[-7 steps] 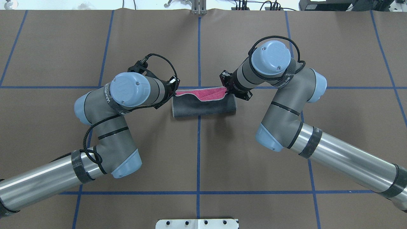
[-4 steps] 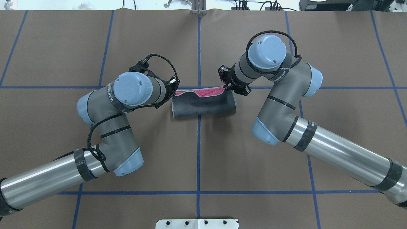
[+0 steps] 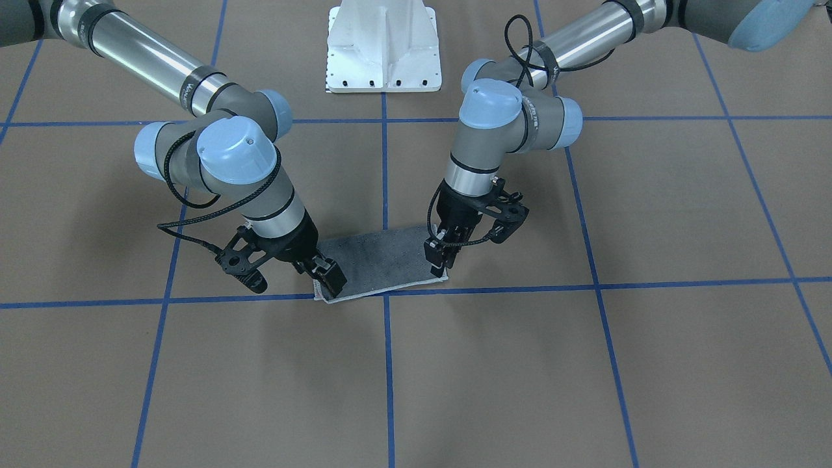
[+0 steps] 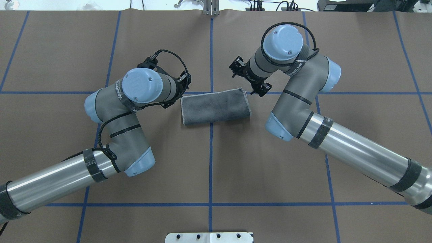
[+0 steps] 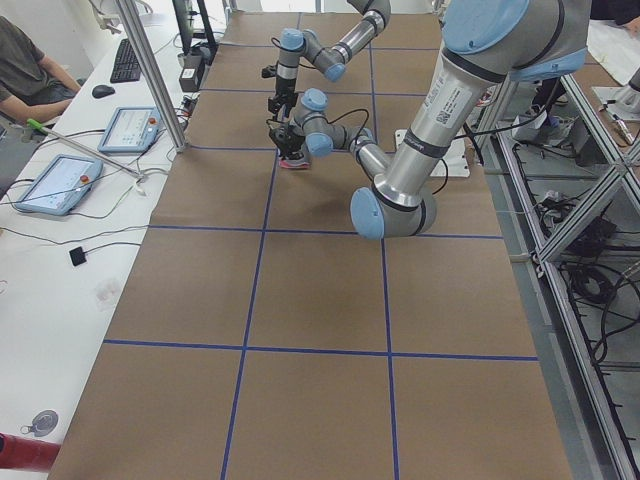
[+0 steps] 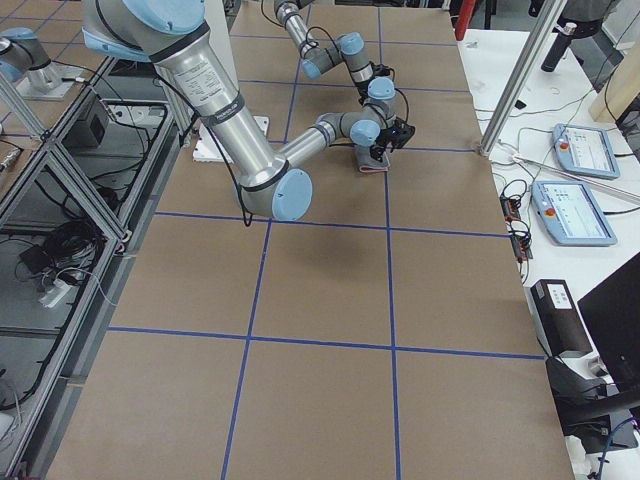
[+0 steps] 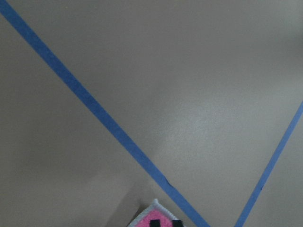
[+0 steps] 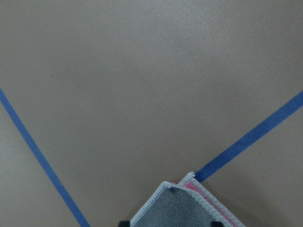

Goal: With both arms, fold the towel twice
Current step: 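Open both grippers and raise them off the folded towel, then lower the right gripper onto the towel end nearest it and grasp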

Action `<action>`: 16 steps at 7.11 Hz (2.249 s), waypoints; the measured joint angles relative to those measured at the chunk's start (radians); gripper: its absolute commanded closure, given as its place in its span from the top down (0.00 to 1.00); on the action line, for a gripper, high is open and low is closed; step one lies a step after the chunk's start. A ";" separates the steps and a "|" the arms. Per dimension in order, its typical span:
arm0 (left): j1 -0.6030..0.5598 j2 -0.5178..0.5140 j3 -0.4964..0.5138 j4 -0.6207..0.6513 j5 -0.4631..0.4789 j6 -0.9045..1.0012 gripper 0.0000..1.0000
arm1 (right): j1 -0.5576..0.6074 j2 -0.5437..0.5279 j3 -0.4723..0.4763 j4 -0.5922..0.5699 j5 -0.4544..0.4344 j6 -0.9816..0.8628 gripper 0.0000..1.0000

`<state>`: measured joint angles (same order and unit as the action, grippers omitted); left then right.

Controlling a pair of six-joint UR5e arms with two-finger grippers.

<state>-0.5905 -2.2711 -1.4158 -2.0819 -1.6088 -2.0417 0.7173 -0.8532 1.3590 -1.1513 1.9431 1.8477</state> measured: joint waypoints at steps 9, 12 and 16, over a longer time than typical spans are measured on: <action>-0.097 -0.031 -0.029 0.007 -0.167 0.005 1.00 | -0.083 -0.100 0.057 0.025 0.002 0.013 0.90; -0.097 -0.030 -0.029 0.008 -0.169 0.005 1.00 | -0.087 -0.095 0.057 0.025 0.001 0.015 0.55; -0.096 -0.031 -0.029 0.010 -0.169 0.004 1.00 | -0.075 -0.101 0.065 0.024 -0.002 0.015 0.34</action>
<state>-0.6868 -2.3024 -1.4450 -2.0716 -1.7776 -2.0379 0.6420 -0.9541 1.4236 -1.1269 1.9409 1.8627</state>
